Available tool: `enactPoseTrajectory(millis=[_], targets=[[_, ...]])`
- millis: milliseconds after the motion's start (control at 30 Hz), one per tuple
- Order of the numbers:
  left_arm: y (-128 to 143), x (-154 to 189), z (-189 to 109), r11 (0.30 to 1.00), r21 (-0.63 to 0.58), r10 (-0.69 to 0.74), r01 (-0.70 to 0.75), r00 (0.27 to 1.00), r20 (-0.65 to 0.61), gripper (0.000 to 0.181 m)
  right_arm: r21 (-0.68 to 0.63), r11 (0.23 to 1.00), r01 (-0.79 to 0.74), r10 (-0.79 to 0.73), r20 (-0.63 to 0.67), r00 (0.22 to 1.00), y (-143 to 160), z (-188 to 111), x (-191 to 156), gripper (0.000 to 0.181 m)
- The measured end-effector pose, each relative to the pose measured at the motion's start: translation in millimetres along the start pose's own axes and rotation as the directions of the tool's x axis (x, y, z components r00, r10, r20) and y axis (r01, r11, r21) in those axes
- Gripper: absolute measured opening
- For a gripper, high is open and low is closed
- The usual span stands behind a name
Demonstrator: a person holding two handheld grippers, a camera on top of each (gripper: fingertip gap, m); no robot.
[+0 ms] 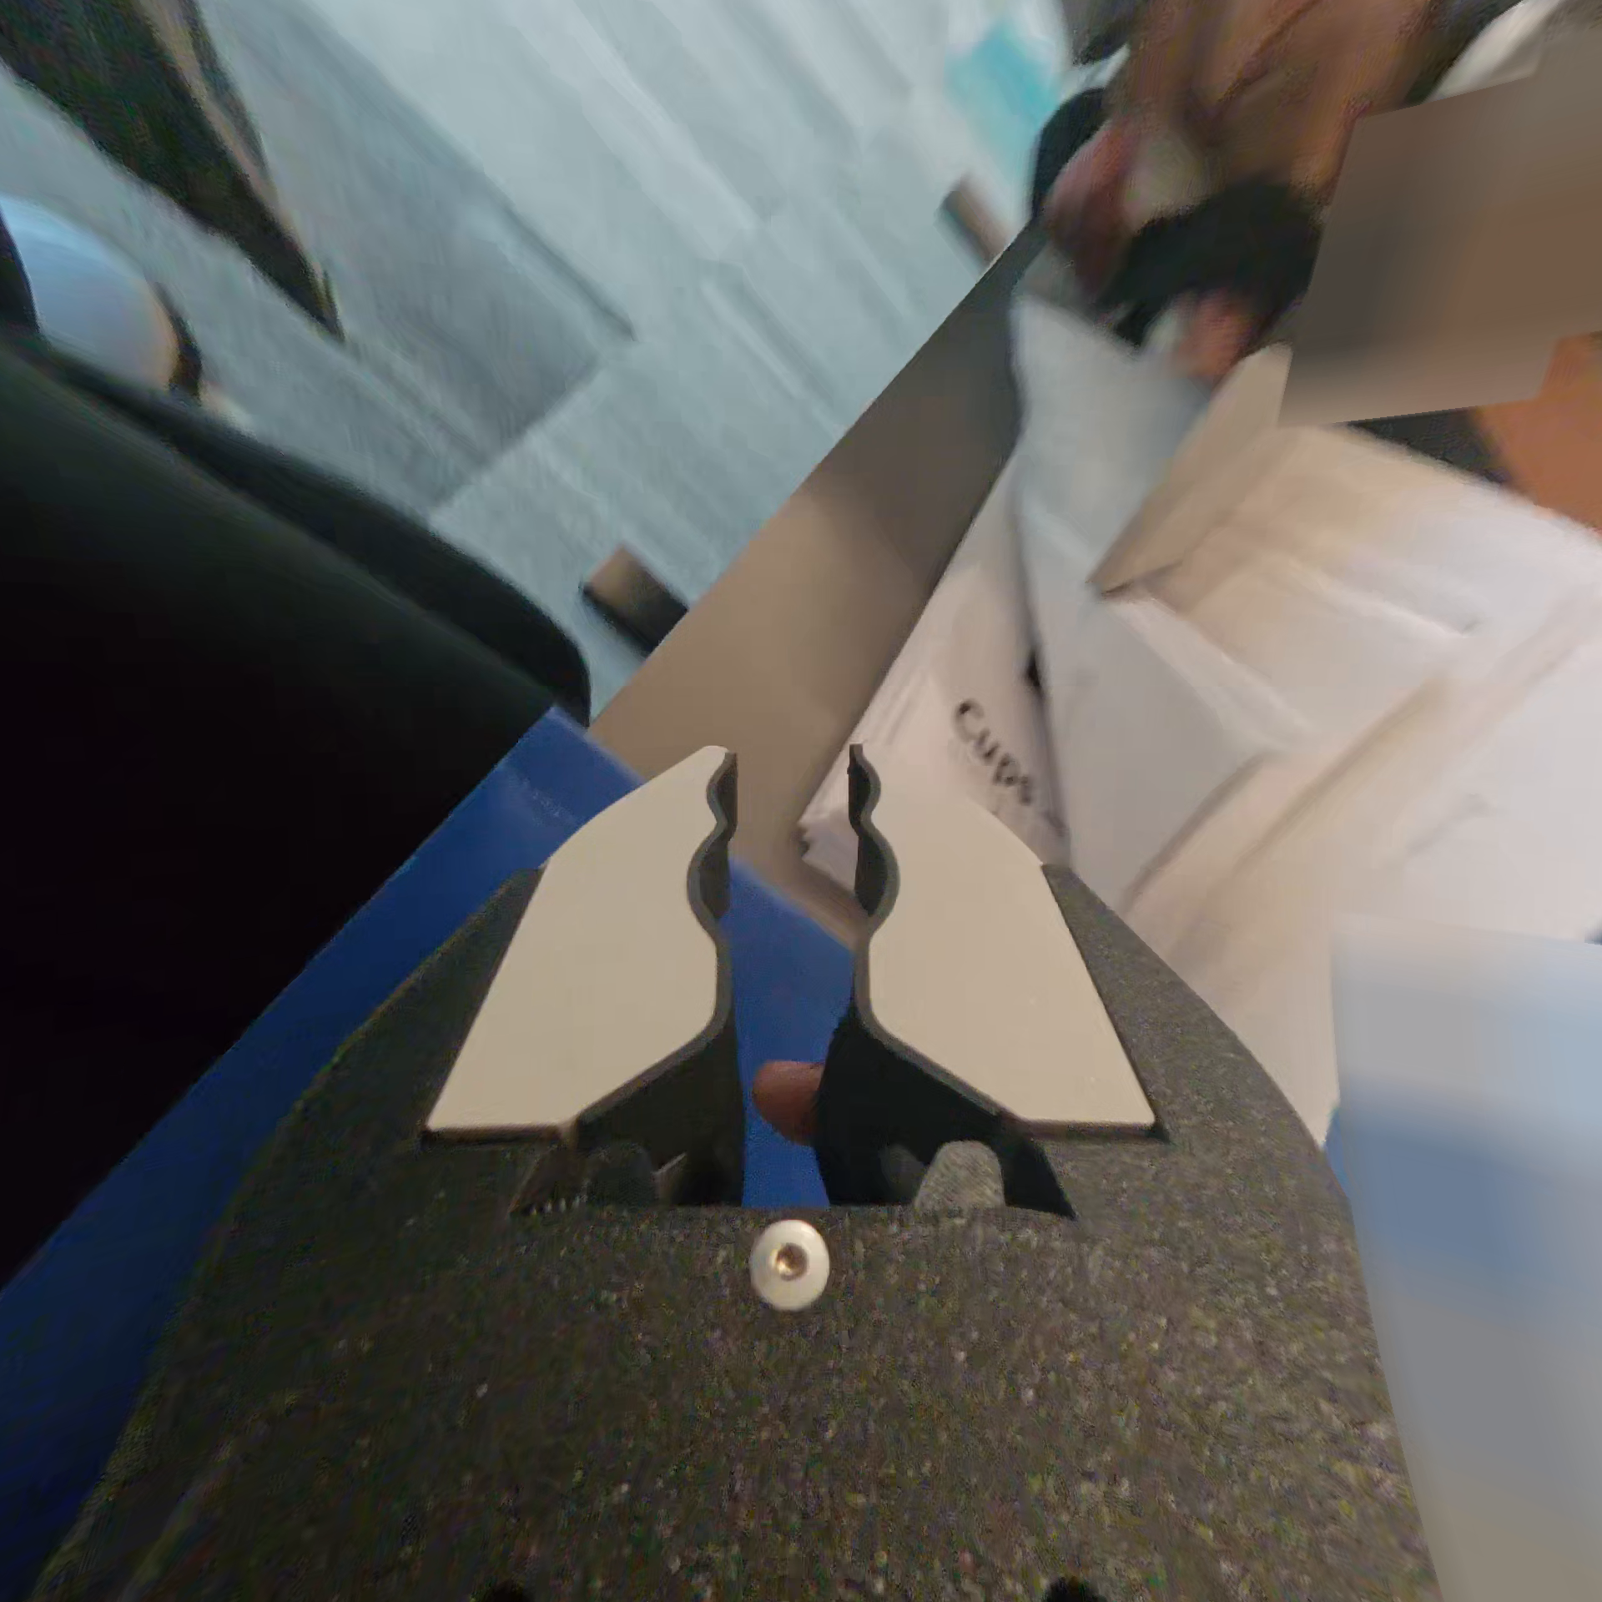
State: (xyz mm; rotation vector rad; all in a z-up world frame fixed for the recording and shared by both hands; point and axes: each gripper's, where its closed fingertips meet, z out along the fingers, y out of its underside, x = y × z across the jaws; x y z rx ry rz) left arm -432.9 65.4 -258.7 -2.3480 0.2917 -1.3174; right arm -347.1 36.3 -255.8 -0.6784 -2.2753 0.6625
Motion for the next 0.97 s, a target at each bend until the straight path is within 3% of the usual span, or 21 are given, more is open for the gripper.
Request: enactPoseTrajectory(millis=[33,100,133,200,233,267,333,367,467,667,867,967], targets=[[0.0,0.0,-0.1,1.000,0.000,-0.001,0.001,1.000,0.000,0.027,0.065,0.998,-0.024,0.028,-0.056,0.998,-7.9,-7.8,13.6,0.024],[-0.1,0.2,-0.1,1.000,0.000,-0.002,0.002,1.000,0.000,0.027,0.098,0.991,-0.086,0.109,-0.260,0.959,-3.8,-20.8,56.9,0.017],[-0.1,0.2,-0.1,1.000,0.001,-0.004,0.004,1.000,-0.001,0.027,0.062,0.992,-0.113,0.128,-0.373,0.919,7.1,-24.5,78.1,0.024],[-0.2,0.3,-0.2,1.000,0.001,-0.004,0.004,1.000,-0.001,0.028,-0.018,0.991,-0.131,0.105,-0.490,0.865,25.1,-21.4,100.1,0.078],[-0.2,0.3,-0.2,1.000,0.001,-0.003,0.003,1.000,-0.001,0.028,-0.055,0.989,-0.141,0.092,-0.519,0.850,32.7,-17.2,106.8,0.096],[-0.2,0.3,-0.2,1.000,0.001,-0.004,0.004,1.000,-0.001,0.028,-0.083,0.985,-0.153,0.085,-0.536,0.840,39.4,-12.8,112.9,0.111],[-0.2,0.5,-0.2,1.000,0.000,-0.003,0.003,1.000,0.000,0.028,-0.129,0.973,-0.193,0.105,-0.496,0.862,52.0,0.3,118.7,0.121],[-0.1,0.4,-0.1,1.000,-0.002,-0.001,0.001,1.000,0.002,0.028,-0.148,0.968,-0.203,0.119,-0.444,0.888,56.3,8.0,118.4,0.117],[-3.3,3.9,-3.1,1.000,0.004,0.030,-0.030,1.000,0.005,0.030,-0.118,0.979,-0.166,0.131,-0.261,0.956,50.1,18.3,116.7,0.064],[-16.5,26.4,-21.2,0.979,0.029,0.203,-0.202,0.979,-0.007,0.059,-0.062,0.973,-0.223,0.225,0.030,0.974,32.7,8.1,118.8,0.015],[-16.9,32.6,-19.5,0.951,0.009,0.309,-0.309,0.951,0.012,0.069,-0.083,0.972,-0.220,0.231,0.151,0.961,33.6,8.3,115.5,0.013],[-11.8,20.4,-15.2,0.899,-0.086,0.438,-0.430,0.891,0.122,0.062,-0.094,0.963,-0.252,0.268,0.230,0.936,34.3,8.0,113.3,0.013]])
